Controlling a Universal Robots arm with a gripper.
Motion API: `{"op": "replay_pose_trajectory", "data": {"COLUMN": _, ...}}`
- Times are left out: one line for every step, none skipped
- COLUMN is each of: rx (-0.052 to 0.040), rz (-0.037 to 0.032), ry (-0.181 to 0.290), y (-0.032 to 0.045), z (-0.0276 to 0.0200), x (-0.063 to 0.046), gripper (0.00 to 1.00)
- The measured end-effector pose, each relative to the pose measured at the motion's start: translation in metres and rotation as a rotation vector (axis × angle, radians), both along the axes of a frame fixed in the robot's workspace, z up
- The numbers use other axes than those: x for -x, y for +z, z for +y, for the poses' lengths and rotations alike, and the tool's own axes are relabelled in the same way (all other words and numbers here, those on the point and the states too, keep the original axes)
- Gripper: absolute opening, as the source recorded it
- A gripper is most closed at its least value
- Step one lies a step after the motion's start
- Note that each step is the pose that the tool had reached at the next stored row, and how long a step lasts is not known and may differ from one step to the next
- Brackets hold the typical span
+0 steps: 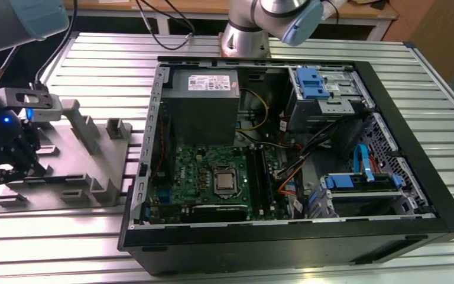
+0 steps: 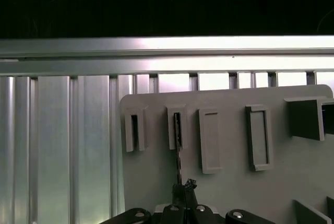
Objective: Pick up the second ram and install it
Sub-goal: 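Pick up the second ram and move it above second insertion slot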
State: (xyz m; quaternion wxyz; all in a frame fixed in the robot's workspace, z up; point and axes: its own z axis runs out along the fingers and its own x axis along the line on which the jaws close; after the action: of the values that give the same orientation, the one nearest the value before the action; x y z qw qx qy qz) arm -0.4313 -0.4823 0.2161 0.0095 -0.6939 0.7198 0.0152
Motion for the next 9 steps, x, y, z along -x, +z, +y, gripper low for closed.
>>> {"op": "replay_pose_trajectory", "data": {"rx": 0.0, "rz": 0.0001, "ry": 0.0, "y": 0.0, "z": 0.0, "x": 0.0, "gripper": 0.1}}
{"op": "replay_pose_trajectory", "data": {"rx": 0.0, "rz": 0.0, "ry": 0.0, "y": 0.0, "z": 0.0, "x": 0.0, "gripper": 0.1}}
{"op": "replay_pose_trajectory", "data": {"rx": 0.0, "rz": 0.0, "ry": 0.0, "y": 0.0, "z": 0.0, "x": 0.0, "gripper": 0.1}}
{"op": "replay_pose_trajectory", "data": {"rx": -0.0001, "rz": 0.0, "ry": 0.0, "y": 0.0, "z": 0.0, "x": -0.0001, "gripper": 0.1}}
{"op": "replay_pose_trajectory", "data": {"rx": -0.0001, "rz": 0.0, "ry": 0.0, "y": 0.0, "z": 0.0, "x": 0.0, "gripper": 0.1}}
{"op": "replay_pose_trajectory", "data": {"rx": -0.0002, "rz": -0.0001, "ry": 0.0, "y": -0.0001, "z": 0.0, "x": 0.0, "gripper": 0.1}}
{"op": "replay_pose_trajectory", "data": {"rx": -0.0002, "rz": -0.0001, "ry": 0.0, "y": -0.0001, "z": 0.0, "x": 0.0, "gripper": 0.11}}
{"op": "replay_pose_trajectory", "data": {"rx": -0.0002, "rz": -0.0001, "ry": 0.0, "y": -0.0001, "z": 0.0, "x": -0.0001, "gripper": 0.16}}
{"op": "replay_pose_trajectory", "data": {"rx": -0.0002, "rz": -0.0001, "ry": 0.0, "y": -0.0001, "z": 0.0, "x": -0.0001, "gripper": 0.23}}
